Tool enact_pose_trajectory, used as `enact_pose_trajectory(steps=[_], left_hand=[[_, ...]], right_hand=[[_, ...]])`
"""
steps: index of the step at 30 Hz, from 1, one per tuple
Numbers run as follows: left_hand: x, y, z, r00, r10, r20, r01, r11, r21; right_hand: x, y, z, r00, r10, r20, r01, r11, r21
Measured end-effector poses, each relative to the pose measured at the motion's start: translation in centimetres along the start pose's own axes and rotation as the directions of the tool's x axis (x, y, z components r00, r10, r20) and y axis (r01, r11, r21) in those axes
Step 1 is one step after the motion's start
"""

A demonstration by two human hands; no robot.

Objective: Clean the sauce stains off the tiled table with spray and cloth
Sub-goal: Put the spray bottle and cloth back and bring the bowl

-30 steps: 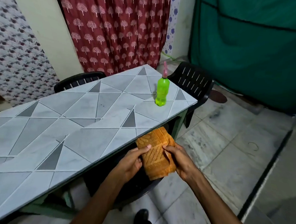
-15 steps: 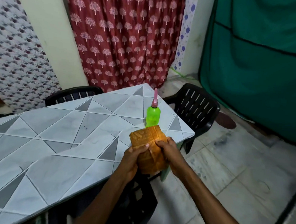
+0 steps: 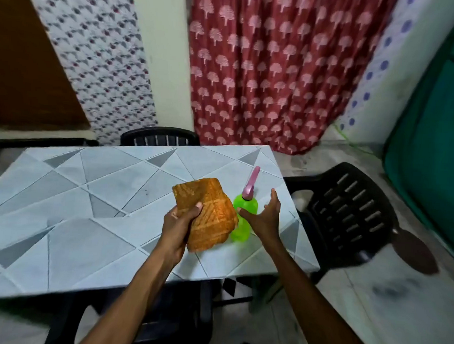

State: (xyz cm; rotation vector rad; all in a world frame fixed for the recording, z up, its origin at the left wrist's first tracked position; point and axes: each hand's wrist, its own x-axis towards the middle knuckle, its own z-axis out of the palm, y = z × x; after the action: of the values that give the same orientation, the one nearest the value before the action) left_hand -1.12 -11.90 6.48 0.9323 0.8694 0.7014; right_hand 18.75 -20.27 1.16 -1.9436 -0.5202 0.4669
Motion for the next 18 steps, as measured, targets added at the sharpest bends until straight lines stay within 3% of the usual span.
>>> enact_pose_trajectory(steps=[5, 10, 18], left_hand=[[0.5, -0.1, 3.0, 0.971, 0.064, -0.228, -0.077, 0.996, -0.049], [0.3, -0.4, 4.7, 0.920, 0.115, -0.375, -0.148, 0.987, -0.062], [-2.8, 0.5, 1.8, 0.802, 0.214, -0.558, -0.279, 0.960, -0.033]], right_hand=[[5.3, -0.5, 1.5, 0.965, -0.260, 0.030, 0.261, 0.964, -0.059], [7.6, -1.3, 1.8, 0.943, -0.257, 0.213, 0.275, 0.960, -0.059], [5.1, -5.4, 2.6, 0.749, -0.499, 0.436, 0.554, 0.833, 0.001]])
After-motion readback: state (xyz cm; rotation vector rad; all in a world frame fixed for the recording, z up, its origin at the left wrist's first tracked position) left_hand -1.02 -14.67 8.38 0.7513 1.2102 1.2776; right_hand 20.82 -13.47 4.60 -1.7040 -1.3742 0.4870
